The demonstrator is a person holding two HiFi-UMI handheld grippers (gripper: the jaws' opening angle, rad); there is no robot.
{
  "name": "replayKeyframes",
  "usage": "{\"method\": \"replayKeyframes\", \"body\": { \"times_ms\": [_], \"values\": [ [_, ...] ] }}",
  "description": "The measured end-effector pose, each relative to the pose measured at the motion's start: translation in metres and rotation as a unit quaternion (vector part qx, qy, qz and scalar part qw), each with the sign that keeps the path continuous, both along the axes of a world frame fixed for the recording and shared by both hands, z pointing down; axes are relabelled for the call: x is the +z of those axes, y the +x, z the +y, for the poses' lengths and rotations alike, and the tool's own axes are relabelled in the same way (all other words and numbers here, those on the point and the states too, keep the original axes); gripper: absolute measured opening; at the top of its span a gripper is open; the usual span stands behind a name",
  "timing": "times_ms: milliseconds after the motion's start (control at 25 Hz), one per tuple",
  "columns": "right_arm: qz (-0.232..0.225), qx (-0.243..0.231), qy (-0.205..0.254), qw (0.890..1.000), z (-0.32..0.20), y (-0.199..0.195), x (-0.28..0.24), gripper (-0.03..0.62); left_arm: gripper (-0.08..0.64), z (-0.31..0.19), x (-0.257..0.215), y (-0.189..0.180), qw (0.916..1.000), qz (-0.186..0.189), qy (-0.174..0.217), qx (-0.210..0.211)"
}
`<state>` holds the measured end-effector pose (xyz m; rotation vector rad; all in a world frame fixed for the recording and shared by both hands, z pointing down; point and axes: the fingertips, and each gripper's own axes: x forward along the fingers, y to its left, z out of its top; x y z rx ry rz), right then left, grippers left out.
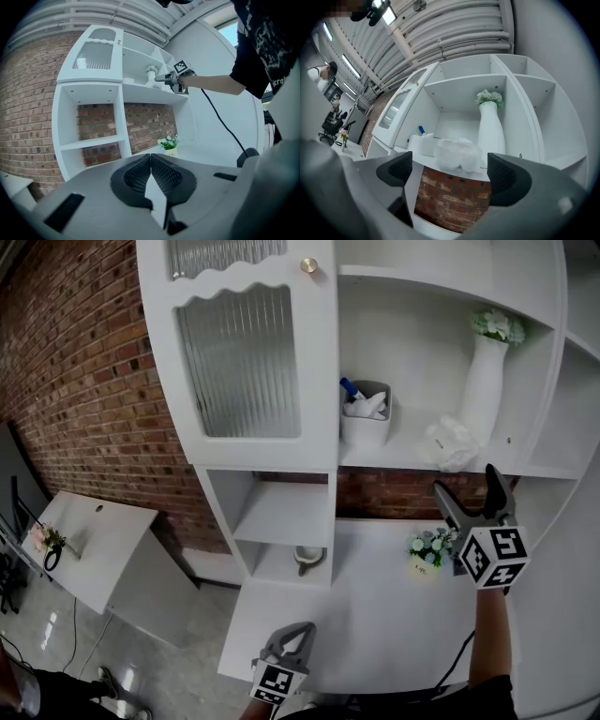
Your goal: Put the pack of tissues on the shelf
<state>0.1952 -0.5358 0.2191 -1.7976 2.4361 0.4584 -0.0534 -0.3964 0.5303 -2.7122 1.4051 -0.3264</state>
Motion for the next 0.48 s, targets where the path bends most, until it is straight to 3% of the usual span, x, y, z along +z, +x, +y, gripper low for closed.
{"method": "replayKeyframes", "body": {
  "times_ms": [160,320,480],
  "values": [
    [0.018,-0.012,0.035,0.999,0.028,0.0,0.01,0.485,0.011,0.006,0.0,0.002,1.0,0.001,0.002,0.003],
    [0.026,-0.014,0.013,0.999,0.045,0.0,0.035,0.485,0.011,0.011,-0.006,0.004,0.9999,0.002,0.011,0.009],
    [0.01,0.007,0.029,0.999,0.067,0.008,0.048,0.483,0.011,0.015,-0.011,0.007,0.9997,0.01,0.016,0.013]
  ]
}}
